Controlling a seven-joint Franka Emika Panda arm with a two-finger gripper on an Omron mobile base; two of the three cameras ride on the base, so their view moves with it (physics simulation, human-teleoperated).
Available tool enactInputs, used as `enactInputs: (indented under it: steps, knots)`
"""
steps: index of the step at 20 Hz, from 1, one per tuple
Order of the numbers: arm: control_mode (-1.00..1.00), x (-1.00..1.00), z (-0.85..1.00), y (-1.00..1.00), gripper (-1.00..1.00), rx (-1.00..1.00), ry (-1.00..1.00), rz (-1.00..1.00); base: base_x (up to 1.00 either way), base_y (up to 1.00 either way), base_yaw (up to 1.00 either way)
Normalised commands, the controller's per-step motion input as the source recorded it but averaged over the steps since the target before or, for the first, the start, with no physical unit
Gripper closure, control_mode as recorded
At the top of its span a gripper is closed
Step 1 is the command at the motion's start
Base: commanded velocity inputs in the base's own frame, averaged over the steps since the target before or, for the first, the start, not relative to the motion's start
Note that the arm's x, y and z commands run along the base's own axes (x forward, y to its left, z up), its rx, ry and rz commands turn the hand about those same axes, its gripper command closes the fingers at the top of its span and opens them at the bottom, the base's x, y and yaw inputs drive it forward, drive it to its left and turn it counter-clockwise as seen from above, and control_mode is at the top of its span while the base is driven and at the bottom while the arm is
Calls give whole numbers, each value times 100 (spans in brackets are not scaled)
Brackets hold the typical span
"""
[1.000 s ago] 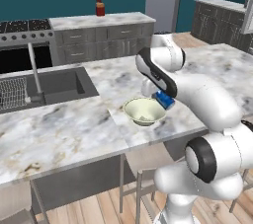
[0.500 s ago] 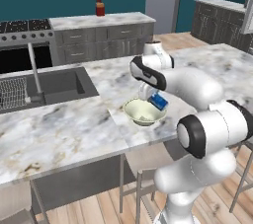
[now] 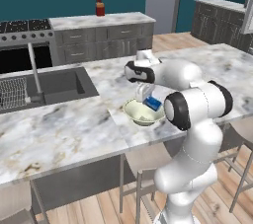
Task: Open the fridge, grab two sodas, and place both sodas inside the bowl with ice on the dining counter.
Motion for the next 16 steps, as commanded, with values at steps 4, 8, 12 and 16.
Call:
enactInputs:
  steps: [4, 8, 12, 16]
  knots:
    - [-100, 55, -44, 3, 100, -2, 9, 8, 0, 0, 0]
    - [-100, 43, -46, 7, 100, -2, 7, 8, 0, 0, 0]
    - [-100, 25, -43, 9, 100, -2, 2, 7, 0, 0, 0]
    - [-100, 19, -38, 1, 100, 0, 0, 4, 0, 0, 0]
